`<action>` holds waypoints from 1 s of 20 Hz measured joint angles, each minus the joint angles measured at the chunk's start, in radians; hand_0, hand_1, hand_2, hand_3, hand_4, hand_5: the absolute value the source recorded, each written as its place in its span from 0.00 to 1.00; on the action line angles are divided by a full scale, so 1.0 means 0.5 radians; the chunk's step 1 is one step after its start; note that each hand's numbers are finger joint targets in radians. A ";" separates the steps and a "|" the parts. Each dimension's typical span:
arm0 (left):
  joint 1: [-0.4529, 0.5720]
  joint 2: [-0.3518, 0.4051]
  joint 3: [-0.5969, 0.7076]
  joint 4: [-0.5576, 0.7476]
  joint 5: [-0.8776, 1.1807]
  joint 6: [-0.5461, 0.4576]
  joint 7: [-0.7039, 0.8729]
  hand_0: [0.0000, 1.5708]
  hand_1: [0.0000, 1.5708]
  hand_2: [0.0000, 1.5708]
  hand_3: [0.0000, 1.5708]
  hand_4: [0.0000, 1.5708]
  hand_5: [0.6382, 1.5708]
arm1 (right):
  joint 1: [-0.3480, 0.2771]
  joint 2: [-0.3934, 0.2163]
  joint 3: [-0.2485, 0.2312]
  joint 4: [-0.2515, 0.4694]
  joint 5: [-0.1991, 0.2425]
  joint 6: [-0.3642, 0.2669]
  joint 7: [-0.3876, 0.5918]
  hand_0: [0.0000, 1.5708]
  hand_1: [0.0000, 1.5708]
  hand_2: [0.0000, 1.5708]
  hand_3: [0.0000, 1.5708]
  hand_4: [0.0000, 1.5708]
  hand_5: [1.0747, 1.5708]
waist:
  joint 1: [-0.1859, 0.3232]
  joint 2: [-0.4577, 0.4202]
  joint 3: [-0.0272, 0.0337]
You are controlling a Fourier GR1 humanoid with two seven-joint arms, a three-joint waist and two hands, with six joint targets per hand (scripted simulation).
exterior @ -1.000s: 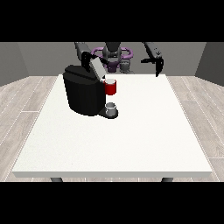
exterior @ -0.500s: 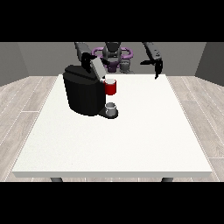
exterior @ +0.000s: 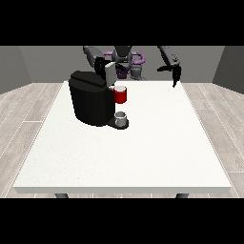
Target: Insert the coffee pod into the coffee machine and close the lid
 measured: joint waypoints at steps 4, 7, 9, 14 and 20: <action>-0.040 0.015 0.004 0.021 0.013 -0.019 -0.002 0.00 0.00 0.00 0.00 0.23 1.00 | -0.050 0.019 0.018 -0.010 0.009 -0.046 0.104 0.00 0.00 0.00 0.00 0.26 1.00 | 0.026 0.016 0.011; -0.069 0.030 0.019 0.065 0.029 -0.036 -0.016 0.00 0.00 0.00 0.00 0.25 1.00 | -0.122 0.033 0.090 0.017 0.096 -0.077 0.131 0.00 0.00 0.00 0.00 0.25 1.00 | 0.054 0.049 0.006; -0.085 0.024 0.012 0.074 0.031 -0.039 -0.004 0.00 0.00 0.00 0.00 0.23 1.00 | -0.178 0.055 0.138 0.051 0.155 -0.096 0.136 0.00 0.00 0.00 0.00 0.24 1.00 | 0.083 0.057 0.002; -0.136 0.021 0.003 0.125 0.025 -0.031 0.000 0.00 0.00 0.00 0.00 0.22 1.00 | -0.391 0.067 0.210 0.116 0.280 -0.116 0.198 0.00 0.00 0.00 0.00 0.23 1.00 | 0.119 0.080 -0.002; -0.132 0.021 -0.007 0.157 0.019 -0.025 -0.048 0.00 0.00 0.00 0.00 0.22 1.00 | -0.478 0.116 0.225 0.176 0.281 -0.094 0.112 0.00 0.00 0.00 0.00 0.28 1.00 | 0.126 0.082 -0.003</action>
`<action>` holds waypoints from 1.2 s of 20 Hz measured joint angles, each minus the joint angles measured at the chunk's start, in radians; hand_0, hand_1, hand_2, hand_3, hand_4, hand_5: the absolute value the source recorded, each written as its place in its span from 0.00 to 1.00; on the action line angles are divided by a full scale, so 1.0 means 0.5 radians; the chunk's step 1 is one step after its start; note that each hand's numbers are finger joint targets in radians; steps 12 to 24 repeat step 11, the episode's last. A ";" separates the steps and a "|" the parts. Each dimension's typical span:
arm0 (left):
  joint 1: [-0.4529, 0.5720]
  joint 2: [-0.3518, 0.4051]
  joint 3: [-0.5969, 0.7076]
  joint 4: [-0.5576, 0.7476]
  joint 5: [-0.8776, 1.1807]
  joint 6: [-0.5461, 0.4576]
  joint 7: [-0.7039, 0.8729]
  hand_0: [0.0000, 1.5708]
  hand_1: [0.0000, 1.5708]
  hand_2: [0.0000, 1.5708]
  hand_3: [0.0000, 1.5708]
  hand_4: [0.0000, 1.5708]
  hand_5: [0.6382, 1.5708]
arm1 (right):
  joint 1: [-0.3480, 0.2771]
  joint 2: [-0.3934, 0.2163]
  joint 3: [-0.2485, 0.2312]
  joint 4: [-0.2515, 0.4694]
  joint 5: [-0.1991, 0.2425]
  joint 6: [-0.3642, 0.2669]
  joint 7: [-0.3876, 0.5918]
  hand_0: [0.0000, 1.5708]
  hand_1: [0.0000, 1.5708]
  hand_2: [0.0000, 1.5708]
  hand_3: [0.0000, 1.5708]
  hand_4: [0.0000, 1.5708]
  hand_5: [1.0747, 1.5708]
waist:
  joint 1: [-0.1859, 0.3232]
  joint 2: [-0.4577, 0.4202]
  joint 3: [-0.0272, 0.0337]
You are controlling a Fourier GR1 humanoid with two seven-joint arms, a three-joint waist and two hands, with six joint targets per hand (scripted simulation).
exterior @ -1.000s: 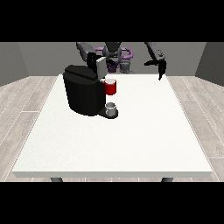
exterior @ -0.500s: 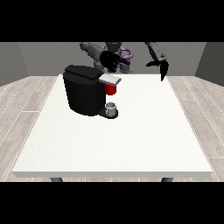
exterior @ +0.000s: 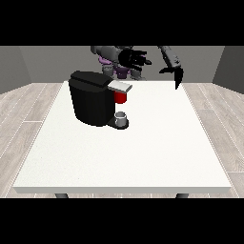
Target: Insert the coffee pod into the coffee machine and close the lid
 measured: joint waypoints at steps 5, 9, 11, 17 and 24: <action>-0.018 0.018 -0.002 0.042 0.018 -0.045 -0.015 0.00 0.00 0.00 0.00 0.22 1.00 | 0.076 0.013 0.159 0.003 -0.103 0.021 -0.061 0.00 0.00 0.00 0.00 0.31 1.00 | 0.019 -0.030 0.000; -0.009 -0.014 -0.032 0.095 -0.014 -0.025 -0.056 0.00 0.00 0.00 0.00 0.11 1.00 | 0.229 0.016 0.398 -0.047 -0.187 0.042 -0.140 0.00 0.00 0.00 0.00 0.31 1.00 | 0.018 -0.066 0.000; 0.021 -0.023 -0.044 0.117 -0.028 -0.026 -0.103 0.00 0.00 0.00 0.00 0.11 1.00 | 0.334 0.017 0.520 -0.097 -0.237 0.077 -0.226 0.00 0.00 0.00 0.00 0.29 1.00 | 0.015 -0.080 0.000; 0.021 -0.023 -0.044 0.117 -0.028 -0.026 -0.103 0.00 0.00 0.00 0.00 0.11 1.00 | 0.334 0.017 0.520 -0.097 -0.237 0.077 -0.226 0.00 0.00 0.00 0.00 0.29 1.00 | 0.015 -0.080 0.000; 0.021 -0.023 -0.044 0.117 -0.028 -0.026 -0.103 0.00 0.00 0.00 0.00 0.11 1.00 | 0.334 0.017 0.520 -0.097 -0.237 0.077 -0.226 0.00 0.00 0.00 0.00 0.29 1.00 | 0.015 -0.080 0.000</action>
